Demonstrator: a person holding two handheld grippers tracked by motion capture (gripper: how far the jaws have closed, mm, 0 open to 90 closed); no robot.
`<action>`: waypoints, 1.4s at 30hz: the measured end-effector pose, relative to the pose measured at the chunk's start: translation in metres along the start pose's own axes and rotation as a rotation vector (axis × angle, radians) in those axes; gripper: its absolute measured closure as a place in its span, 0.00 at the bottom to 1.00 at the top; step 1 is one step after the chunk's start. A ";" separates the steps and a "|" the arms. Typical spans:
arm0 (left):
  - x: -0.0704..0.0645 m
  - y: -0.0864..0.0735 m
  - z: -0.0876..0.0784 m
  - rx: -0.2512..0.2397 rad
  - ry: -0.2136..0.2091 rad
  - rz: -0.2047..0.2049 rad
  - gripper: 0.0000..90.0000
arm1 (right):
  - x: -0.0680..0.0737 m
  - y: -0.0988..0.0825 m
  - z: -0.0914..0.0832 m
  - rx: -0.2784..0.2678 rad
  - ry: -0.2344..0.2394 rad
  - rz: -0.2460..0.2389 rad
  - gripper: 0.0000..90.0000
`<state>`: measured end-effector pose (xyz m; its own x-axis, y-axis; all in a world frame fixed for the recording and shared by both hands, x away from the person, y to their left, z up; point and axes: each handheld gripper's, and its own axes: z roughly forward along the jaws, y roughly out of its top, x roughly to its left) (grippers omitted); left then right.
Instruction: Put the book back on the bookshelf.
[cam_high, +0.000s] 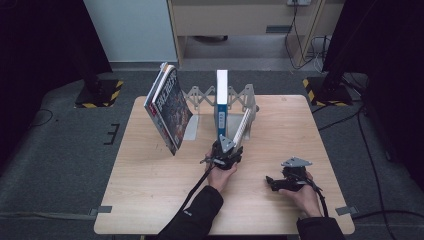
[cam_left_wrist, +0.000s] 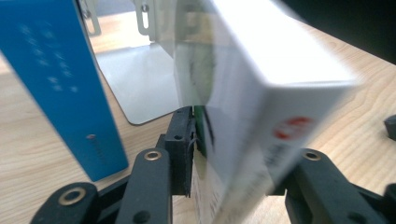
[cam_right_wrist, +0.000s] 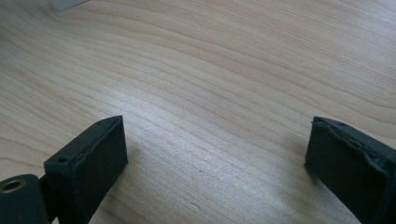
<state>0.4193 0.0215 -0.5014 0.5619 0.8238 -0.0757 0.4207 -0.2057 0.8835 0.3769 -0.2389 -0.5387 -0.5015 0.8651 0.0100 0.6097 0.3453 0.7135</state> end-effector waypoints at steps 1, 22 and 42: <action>0.000 0.000 -0.004 -0.010 -0.005 -0.002 0.70 | 0.000 0.000 0.000 0.000 0.000 0.000 0.06; 0.000 0.022 0.019 -0.003 0.003 -0.019 0.70 | 0.000 0.000 0.000 0.002 0.003 -0.001 0.06; -0.007 0.019 0.012 -0.009 -0.077 0.073 0.71 | 0.000 0.000 0.000 0.002 0.005 -0.003 0.06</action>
<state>0.4326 0.0054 -0.4896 0.6441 0.7635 -0.0461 0.3705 -0.2587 0.8921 0.3772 -0.2384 -0.5385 -0.5062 0.8624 0.0112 0.6094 0.3484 0.7122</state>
